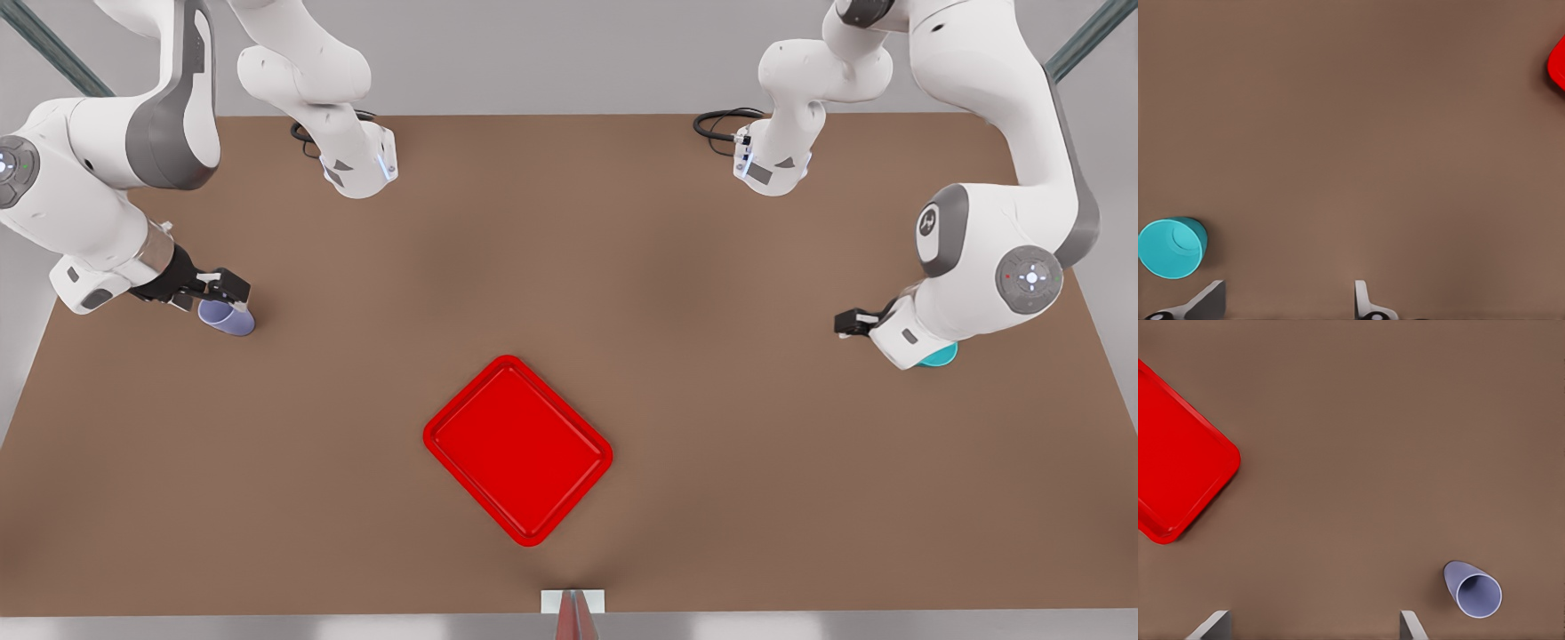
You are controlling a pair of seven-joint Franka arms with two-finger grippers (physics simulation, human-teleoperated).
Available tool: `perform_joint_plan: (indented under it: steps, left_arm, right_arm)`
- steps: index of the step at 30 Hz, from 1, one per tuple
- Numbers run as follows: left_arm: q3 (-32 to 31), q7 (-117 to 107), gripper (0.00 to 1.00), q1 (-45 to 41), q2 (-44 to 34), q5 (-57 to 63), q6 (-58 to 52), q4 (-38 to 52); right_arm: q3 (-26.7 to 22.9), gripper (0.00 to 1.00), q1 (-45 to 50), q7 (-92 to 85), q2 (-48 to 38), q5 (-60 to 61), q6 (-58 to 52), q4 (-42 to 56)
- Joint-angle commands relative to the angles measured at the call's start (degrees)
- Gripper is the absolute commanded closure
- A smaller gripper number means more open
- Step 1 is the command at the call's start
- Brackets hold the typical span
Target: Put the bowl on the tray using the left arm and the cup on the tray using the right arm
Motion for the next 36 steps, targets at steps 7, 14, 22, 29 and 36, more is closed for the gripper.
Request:
perform_joint_plan:
  steps: [7, 14, 22, 29, 36]
  left_arm:
    - [3.18, 6.84, 0.00, 17.41, 10.95, -3.26, 10.68, -3.79]
    - [8.28, 41.30, 0.00, 30.51, 19.57, -12.04, 11.65, -4.49]
    - [9.95, 35.85, 0.00, 30.95, 23.44, -12.31, 15.26, -6.95]
    - [9.86, 36.20, 0.00, 30.95, 26.61, -12.92, 18.95, -7.30]
    - [9.86, 35.24, 0.50, 30.95, 26.52, -13.80, 18.95, -8.27]
  right_arm:
    - [0.02, 0.00, -3.03, -0.09, 0.07, 0.00, 0.07, 0.00]
    - [0.11, 0.00, -2.76, 0.00, 0.51, 0.00, 0.51, 0.09]
    - [0.20, 0.00, -2.76, 0.09, 0.68, 0.00, 0.60, 0.09]
    - [0.28, 0.00, -2.59, 0.35, 0.86, 0.00, 0.86, 0.09]
    - [0.37, 0.00, -2.76, 0.53, 0.68, 0.09, 0.51, 0.61]
